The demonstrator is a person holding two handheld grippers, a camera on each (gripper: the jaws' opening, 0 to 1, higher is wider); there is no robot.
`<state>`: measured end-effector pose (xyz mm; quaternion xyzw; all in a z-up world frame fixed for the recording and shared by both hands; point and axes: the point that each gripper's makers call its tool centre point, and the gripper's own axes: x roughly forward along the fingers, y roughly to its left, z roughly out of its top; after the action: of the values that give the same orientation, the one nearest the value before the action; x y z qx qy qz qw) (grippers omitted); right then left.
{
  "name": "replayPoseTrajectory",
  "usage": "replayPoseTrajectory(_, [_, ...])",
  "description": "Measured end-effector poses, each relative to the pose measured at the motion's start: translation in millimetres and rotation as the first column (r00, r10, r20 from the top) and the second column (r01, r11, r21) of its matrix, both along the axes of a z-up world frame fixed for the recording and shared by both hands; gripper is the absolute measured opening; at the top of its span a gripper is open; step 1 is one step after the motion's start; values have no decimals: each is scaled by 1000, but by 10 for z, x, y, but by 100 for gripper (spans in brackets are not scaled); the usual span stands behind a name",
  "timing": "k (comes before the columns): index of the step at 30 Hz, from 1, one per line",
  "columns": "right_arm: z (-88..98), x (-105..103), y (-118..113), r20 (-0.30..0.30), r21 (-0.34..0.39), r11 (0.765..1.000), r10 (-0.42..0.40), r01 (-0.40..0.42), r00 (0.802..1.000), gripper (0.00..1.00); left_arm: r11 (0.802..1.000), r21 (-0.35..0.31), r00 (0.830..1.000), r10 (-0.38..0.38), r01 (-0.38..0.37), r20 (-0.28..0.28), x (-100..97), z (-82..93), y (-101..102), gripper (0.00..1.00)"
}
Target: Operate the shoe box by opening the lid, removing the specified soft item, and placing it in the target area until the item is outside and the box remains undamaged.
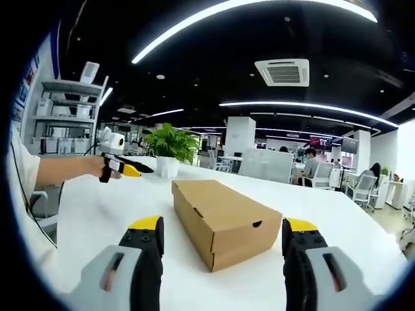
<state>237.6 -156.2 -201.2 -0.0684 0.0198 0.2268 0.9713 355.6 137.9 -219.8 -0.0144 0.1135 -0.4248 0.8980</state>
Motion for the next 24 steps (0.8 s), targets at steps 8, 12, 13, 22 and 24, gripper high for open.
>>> replayPoseTrajectory(8, [-43,36,-21,-13,0,1000,-7,7,1000,77,1000,6,1000,-2,2,-17,88,-68,-8,76])
replayPoseTrajectory(12, [-82,63,-49,-22,5,1000,-9,9,1000,77,1000,7,1000,-2,2,-23,124,-98,-34,77])
replayPoseTrajectory(13, [-97,75,-51,-27,9,1000,-8,8,1000,77,1000,10,1000,-4,4,-23,135,-105,-44,77])
replayPoseTrajectory(22, [-167,223,8,-66,15,1000,-6,7,998,77,998,51,999,-25,27,-22,296,-187,-151,78])
replayPoseTrajectory(24, [-156,244,32,-65,12,1000,-9,10,998,77,998,58,999,-35,36,-16,348,-186,-188,78])
